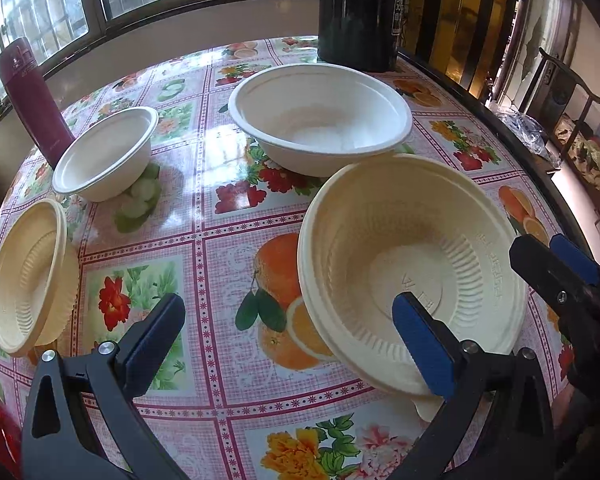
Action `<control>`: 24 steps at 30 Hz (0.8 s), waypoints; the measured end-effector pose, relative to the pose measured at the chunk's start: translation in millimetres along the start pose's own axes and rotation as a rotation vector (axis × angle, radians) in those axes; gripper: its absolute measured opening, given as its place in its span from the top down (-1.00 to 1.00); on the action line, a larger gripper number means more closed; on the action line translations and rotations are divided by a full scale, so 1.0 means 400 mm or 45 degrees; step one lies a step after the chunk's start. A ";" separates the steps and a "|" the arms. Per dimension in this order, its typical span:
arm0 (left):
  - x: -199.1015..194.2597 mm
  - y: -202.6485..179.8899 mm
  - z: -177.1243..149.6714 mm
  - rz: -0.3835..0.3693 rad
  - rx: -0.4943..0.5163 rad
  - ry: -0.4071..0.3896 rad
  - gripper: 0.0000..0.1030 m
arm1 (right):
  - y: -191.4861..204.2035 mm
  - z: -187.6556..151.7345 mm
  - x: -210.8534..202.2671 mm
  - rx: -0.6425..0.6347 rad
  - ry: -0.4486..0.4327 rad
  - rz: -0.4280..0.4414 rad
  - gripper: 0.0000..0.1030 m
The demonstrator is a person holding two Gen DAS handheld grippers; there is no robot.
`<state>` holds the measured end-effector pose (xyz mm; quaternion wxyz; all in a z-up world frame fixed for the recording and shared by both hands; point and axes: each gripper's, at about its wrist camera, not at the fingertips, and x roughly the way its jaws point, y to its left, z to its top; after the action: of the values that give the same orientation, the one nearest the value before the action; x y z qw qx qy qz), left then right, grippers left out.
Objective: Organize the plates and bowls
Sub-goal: 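Close both grippers on the beige bowl rim and lift it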
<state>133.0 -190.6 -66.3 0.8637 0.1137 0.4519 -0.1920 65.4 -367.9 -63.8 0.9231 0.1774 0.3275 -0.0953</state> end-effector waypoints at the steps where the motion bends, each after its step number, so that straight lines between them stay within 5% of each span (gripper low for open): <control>1: -0.001 0.001 0.001 -0.001 0.004 -0.010 -1.00 | 0.001 -0.001 0.004 -0.003 0.006 -0.003 -0.97; 8: -0.004 0.020 0.000 -0.050 0.002 -0.050 -0.95 | 0.000 -0.003 0.005 -0.004 0.004 -0.007 -0.88; 13: 0.007 0.025 0.000 -0.068 -0.004 -0.039 -0.62 | -0.001 -0.005 0.019 0.001 0.039 -0.003 -0.73; 16: 0.016 0.031 0.000 -0.097 -0.018 -0.024 -0.23 | -0.001 -0.007 0.024 0.000 0.049 0.001 -0.49; 22: 0.015 0.039 -0.001 -0.142 -0.040 -0.015 0.14 | -0.004 -0.011 0.041 0.007 0.083 0.008 -0.14; 24: 0.011 0.039 -0.002 -0.155 -0.041 -0.018 0.18 | -0.006 -0.014 0.043 0.014 0.086 0.024 0.19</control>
<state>141.5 -177.3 -69.9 0.8553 0.0709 0.4550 -0.2377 74.9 -369.0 -79.4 0.9114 0.1885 0.3564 -0.0823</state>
